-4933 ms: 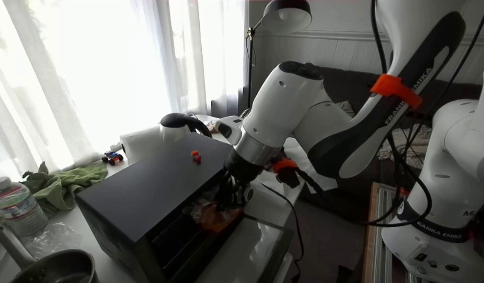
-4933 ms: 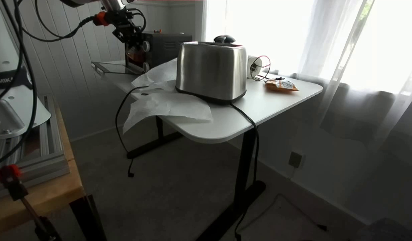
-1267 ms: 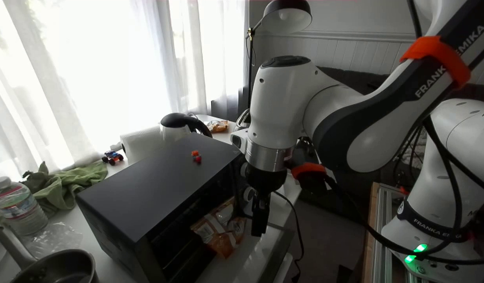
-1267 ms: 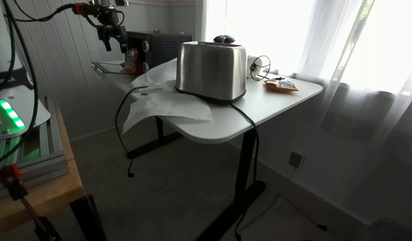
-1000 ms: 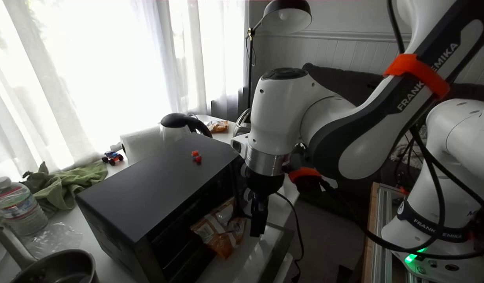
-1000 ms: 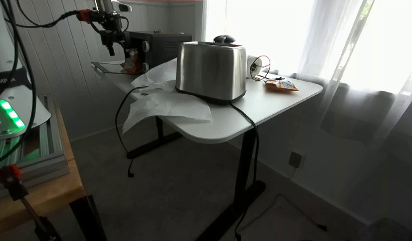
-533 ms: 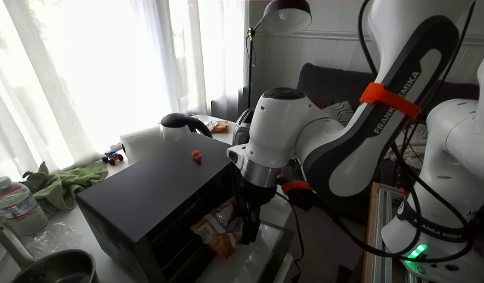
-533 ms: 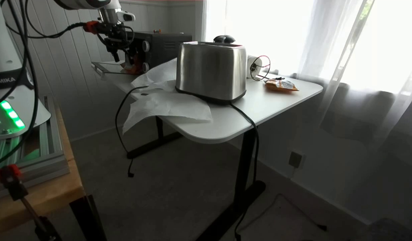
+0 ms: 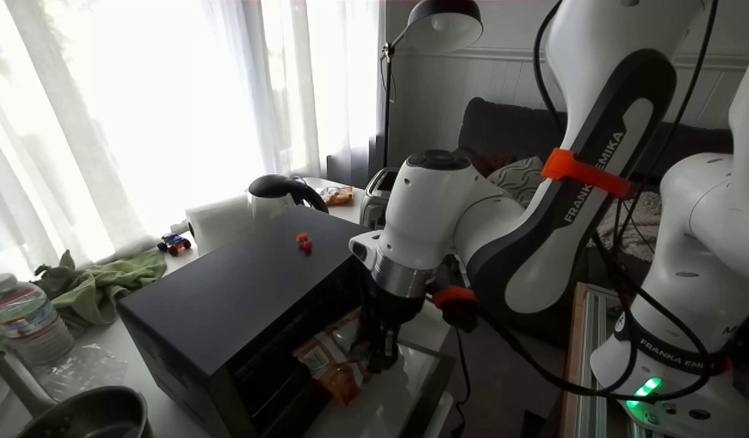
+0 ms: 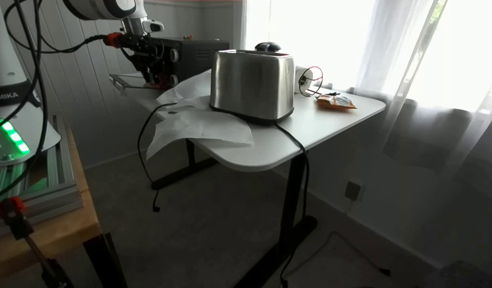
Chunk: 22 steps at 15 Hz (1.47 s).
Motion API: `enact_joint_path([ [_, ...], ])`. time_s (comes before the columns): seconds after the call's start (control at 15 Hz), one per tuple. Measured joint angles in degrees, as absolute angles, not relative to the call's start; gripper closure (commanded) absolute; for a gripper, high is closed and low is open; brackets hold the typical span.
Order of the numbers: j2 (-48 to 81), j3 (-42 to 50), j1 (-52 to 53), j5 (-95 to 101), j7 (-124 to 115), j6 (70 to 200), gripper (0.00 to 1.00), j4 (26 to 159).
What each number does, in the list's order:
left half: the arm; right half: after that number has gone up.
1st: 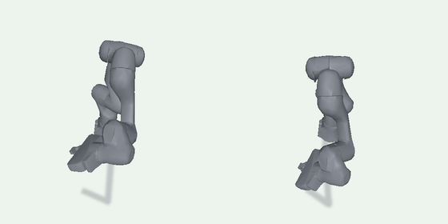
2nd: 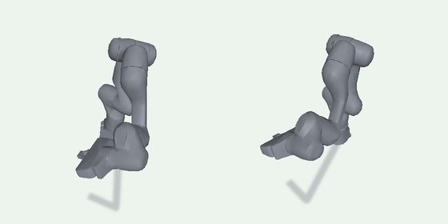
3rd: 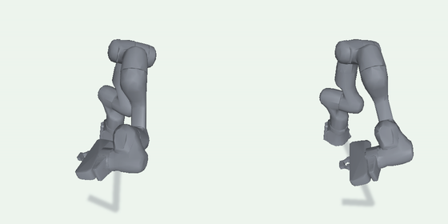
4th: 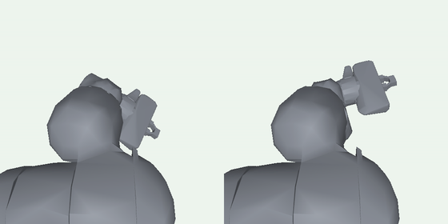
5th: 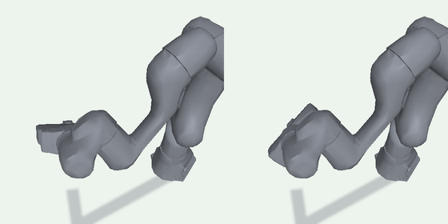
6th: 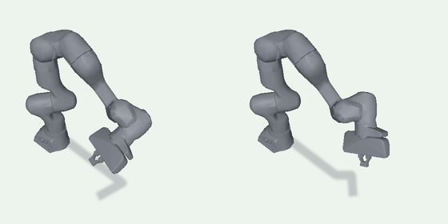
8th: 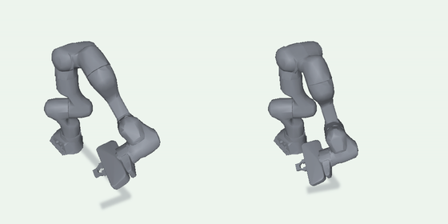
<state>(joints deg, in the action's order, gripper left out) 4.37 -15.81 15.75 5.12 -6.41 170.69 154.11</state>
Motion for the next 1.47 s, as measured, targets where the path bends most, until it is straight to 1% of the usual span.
enact_joint_path([
  [0.07, 4.4, -15.6, 15.8, 5.6, -6.4, 171.0, 0.95, 154.1],
  [0.13, 4.5, -15.4, 15.8, 6.1, -6.4, 171.2, 0.99, 154.1],
  [0.2, 4.5, -15.2, 15.8, 6.5, -6.4, 171.3, 1.0, 154.1],
  [0.6, 4.5, -13.8, 15.8, 10.7, -6.6, 172.8, 1.0, 154.2],
  [0.87, 3.7, -11.4, 16.0, 17.9, -8.3, 175.5, 1.0, 154.4],
  [1.13, 1.3, -9.6, 16.0, 25.2, -11.1, 177.8, 1.0, 155.4],
  [1.47, -2.9, -9.4, 15.8, 30.4, -13.3, 181.2, 1.0, 156.5],
])
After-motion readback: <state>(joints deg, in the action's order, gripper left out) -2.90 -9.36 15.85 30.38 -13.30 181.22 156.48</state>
